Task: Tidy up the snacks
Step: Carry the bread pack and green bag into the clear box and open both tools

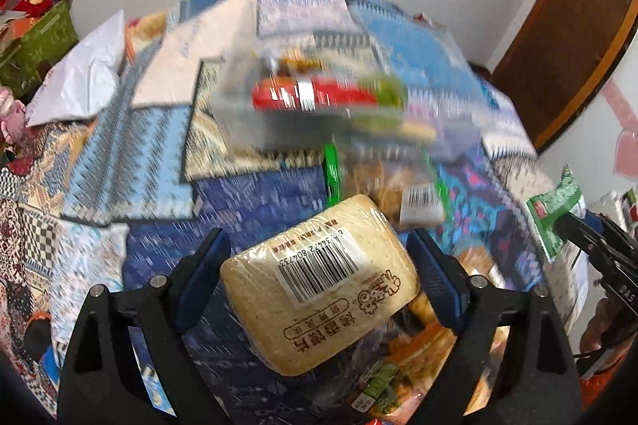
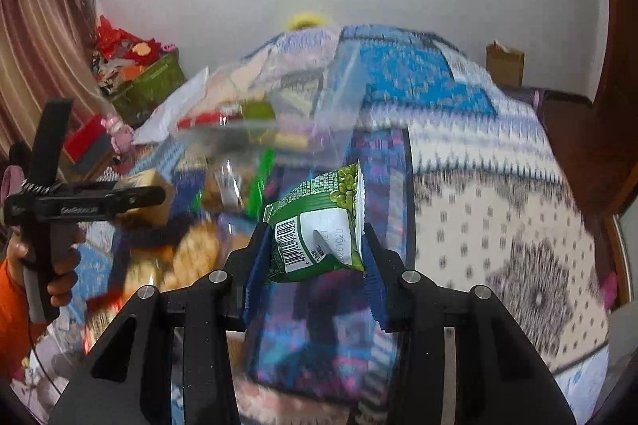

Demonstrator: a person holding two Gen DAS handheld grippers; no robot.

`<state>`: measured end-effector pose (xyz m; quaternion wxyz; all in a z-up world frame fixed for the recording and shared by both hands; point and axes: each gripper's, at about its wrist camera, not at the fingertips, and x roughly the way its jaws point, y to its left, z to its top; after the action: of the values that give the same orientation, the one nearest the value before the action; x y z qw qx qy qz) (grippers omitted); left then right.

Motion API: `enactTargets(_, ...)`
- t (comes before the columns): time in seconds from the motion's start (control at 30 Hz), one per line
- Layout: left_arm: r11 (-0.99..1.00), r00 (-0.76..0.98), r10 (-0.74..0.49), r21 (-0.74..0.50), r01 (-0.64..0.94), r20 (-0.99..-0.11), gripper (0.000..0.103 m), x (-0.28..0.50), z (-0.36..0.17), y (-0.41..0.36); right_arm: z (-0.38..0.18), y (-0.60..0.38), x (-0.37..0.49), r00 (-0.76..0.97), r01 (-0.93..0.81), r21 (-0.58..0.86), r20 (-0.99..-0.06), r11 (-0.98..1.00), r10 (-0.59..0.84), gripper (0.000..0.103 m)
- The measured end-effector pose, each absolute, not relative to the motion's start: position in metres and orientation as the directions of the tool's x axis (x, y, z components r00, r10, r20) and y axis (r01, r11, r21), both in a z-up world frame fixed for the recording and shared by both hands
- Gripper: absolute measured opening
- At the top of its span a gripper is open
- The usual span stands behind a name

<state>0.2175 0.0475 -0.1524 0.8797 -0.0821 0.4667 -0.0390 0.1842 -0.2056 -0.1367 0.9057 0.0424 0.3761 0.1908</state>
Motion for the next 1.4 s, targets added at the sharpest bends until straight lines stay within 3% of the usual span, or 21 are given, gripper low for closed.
enactTargets(0.37,0.980,0.672,-0.122,-0.194,-0.033,-0.730,0.091,0.272,-0.105,0.069,-0.103,-0.166,0.258,0.695,-0.344,0.199,-0.604,0.918,0.391,0.040)
enactTargets(0.87,0.987,0.644,-0.098,-0.157,-0.035,-0.759,0.091,0.352,-0.139,0.064,-0.141,-0.128,0.340,0.638,-0.345,0.160,-0.683,0.925,0.356,0.040)
enactTargets(1.03,0.988,0.637,-0.067,-0.140,-0.064,-0.768,0.091,0.362,-0.150,0.064,-0.149,-0.121,0.342,0.632,-0.361,0.136,-0.692,0.923,0.349,0.043)
enactTargets(1.23,0.993,0.629,-0.049,-0.108,-0.055,-0.776,0.091,0.363,-0.145,0.059,-0.146,-0.124,0.340,0.616,-0.366,0.160,-0.697,0.917,0.368,0.053)
enactTargets(1.4,0.995,0.690,-0.041,-0.094,-0.039,-0.723,0.091,0.347,-0.122,0.056,-0.133,-0.132,0.327,0.613,-0.374,0.199,-0.679,0.906,0.403,0.056)
